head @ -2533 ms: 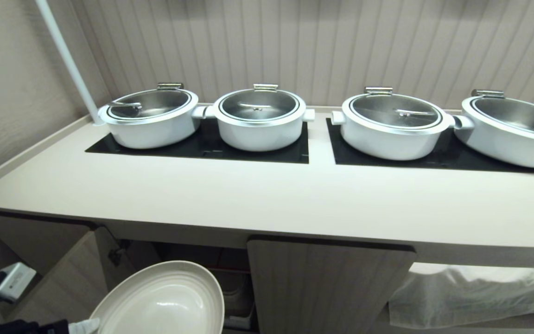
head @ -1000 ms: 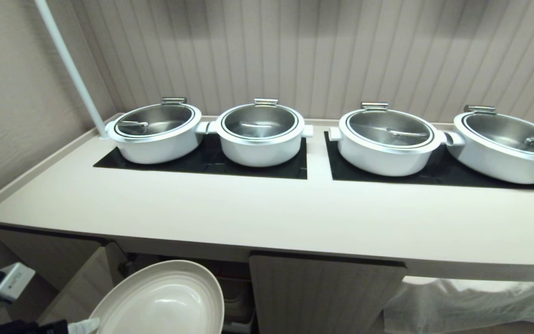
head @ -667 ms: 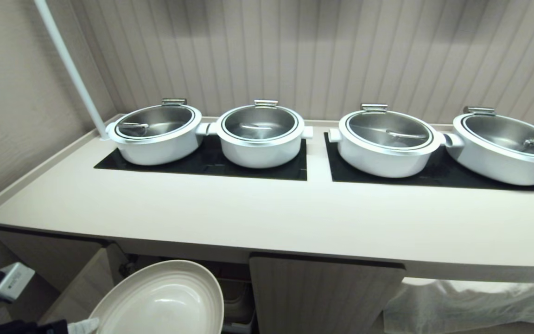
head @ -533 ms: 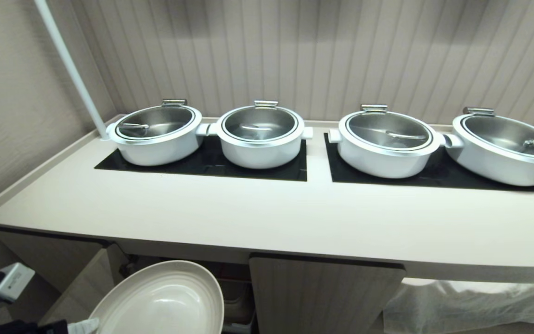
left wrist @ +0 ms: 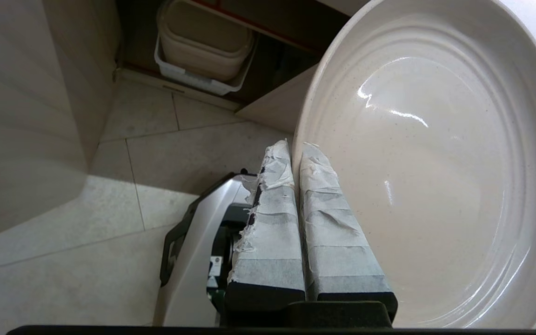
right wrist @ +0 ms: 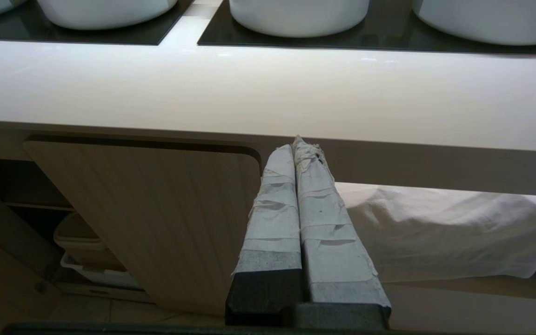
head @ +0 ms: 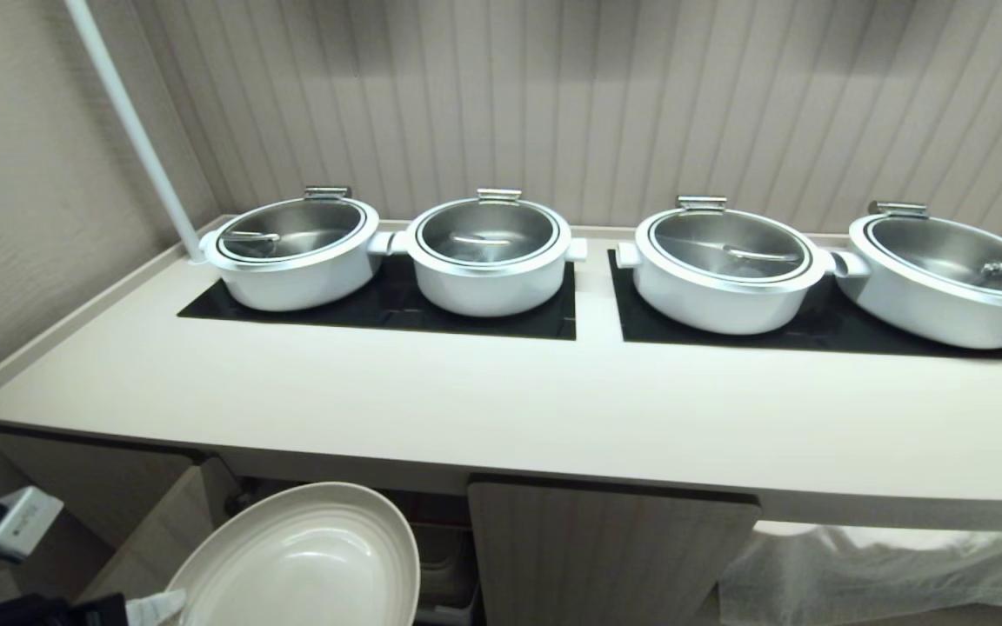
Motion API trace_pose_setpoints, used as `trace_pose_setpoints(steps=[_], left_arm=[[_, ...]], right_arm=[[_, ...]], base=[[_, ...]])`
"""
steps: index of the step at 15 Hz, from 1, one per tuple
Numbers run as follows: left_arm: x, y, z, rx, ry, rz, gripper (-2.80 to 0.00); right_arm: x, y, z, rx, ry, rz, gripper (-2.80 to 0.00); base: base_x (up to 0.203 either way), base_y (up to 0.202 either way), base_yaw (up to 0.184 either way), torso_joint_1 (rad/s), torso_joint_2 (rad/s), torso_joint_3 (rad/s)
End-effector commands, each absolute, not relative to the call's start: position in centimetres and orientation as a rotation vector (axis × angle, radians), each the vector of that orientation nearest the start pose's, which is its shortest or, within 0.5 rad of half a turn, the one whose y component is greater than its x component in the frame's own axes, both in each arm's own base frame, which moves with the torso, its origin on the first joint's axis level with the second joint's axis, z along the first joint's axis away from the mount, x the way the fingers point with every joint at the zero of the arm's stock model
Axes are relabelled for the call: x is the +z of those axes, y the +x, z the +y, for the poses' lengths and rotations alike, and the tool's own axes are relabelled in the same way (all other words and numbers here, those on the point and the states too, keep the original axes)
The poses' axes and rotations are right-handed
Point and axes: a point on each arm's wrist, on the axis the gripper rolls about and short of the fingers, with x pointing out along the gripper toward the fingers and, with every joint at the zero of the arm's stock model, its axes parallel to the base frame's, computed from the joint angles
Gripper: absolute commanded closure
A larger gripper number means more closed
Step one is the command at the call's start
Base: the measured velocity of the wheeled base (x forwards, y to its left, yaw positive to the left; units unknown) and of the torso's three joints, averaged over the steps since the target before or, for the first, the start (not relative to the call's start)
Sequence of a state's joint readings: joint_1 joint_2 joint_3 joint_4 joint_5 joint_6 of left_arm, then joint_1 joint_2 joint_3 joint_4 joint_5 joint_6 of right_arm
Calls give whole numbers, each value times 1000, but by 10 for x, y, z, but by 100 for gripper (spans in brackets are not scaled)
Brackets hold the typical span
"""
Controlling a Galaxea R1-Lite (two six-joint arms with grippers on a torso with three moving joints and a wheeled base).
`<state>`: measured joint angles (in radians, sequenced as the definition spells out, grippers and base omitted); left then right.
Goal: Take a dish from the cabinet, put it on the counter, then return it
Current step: Place it on the table
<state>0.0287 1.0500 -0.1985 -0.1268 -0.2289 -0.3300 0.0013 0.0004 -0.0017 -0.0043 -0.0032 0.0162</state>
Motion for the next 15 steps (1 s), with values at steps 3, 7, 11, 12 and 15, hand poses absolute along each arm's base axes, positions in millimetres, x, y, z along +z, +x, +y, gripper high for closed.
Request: trace_pose_setpoints(steps=[3, 7, 11, 12, 15], left_arm=[[118, 103, -2, -75, -407, 720, 0], [125, 107, -2, -86, -403, 691, 0], [129, 110, -2, -92, -401, 682, 0], [129, 110, -2, -92, -401, 682, 0], [132, 115, -3, -98, -400, 677, 0]], right_arm=[[76, -23, 0, -1, 15, -5, 0], [76, -23, 0, -1, 16, -5, 0], [76, -23, 0, -3, 15, -5, 0], [76, -23, 0, -1, 15, -6, 0], [76, -23, 0, -1, 15, -5, 0]], base=[[0, 0, 0, 0, 0, 0], [0, 0, 0, 0, 0, 0], [0, 0, 0, 0, 0, 0], [0, 0, 0, 0, 0, 0], [0, 0, 0, 0, 0, 0]])
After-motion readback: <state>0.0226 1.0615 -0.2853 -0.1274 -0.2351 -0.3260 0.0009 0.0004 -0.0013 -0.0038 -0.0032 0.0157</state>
